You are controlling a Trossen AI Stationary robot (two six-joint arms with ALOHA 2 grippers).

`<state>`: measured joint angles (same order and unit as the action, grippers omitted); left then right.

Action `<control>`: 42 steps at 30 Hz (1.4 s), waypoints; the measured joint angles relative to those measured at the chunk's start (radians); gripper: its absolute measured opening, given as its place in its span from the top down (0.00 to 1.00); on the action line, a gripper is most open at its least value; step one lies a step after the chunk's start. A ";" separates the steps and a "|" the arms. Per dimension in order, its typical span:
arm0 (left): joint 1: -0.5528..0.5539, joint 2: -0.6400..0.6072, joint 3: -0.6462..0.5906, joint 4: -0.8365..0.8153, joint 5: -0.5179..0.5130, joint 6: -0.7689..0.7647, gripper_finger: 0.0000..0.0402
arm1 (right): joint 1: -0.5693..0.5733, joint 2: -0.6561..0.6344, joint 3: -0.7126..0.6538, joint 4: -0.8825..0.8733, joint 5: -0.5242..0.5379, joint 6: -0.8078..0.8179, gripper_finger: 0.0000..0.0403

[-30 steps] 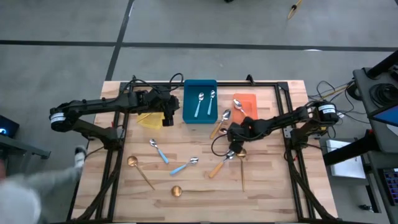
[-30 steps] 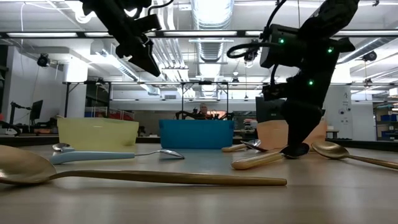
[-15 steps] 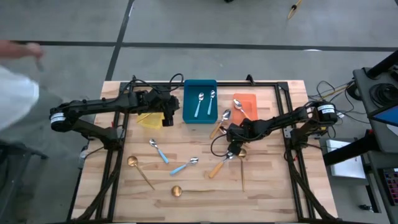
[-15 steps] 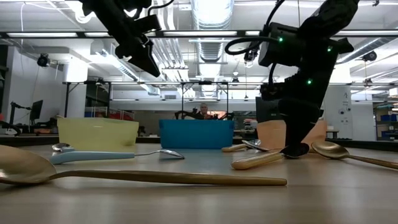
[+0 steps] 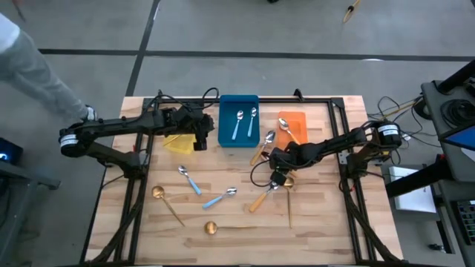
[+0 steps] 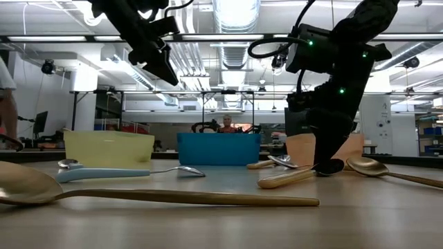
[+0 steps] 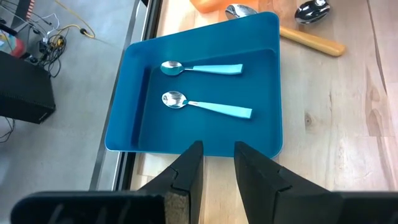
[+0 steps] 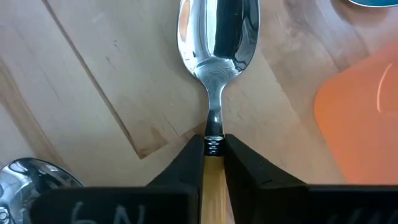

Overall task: Sort silverware by color (type)
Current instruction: Put the yellow spoon into the orange bin

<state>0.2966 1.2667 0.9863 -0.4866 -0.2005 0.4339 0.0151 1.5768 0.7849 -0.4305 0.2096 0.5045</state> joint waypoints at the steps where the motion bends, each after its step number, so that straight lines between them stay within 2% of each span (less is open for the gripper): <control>1: 0.000 0.000 0.000 0.000 0.000 0.000 0.82 | 0.000 0.000 0.000 0.000 0.000 0.000 0.93; 13: 0.000 0.000 -0.001 0.000 0.000 0.000 0.82 | 0.000 -0.055 0.072 -0.056 -0.018 -0.012 0.93; 22: 0.000 0.000 -0.001 0.000 0.000 0.000 0.82 | -0.019 -0.059 0.260 -0.200 -0.024 -0.007 0.93; 28: 0.000 0.000 -0.001 0.000 0.000 0.000 0.82 | -0.102 -0.061 0.432 -0.344 -0.004 0.014 0.93; 34: 0.000 0.000 -0.001 0.000 0.000 0.000 0.82 | -0.221 -0.061 0.546 -0.472 -0.150 0.085 0.93; 42: 0.000 0.000 -0.001 0.000 0.000 0.000 0.82 | -0.333 -0.061 0.594 -0.697 -0.211 0.177 0.93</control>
<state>0.2965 1.2667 0.9855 -0.4870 -0.2005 0.4335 -0.3175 1.5154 1.3785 -1.1276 -0.0014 0.6820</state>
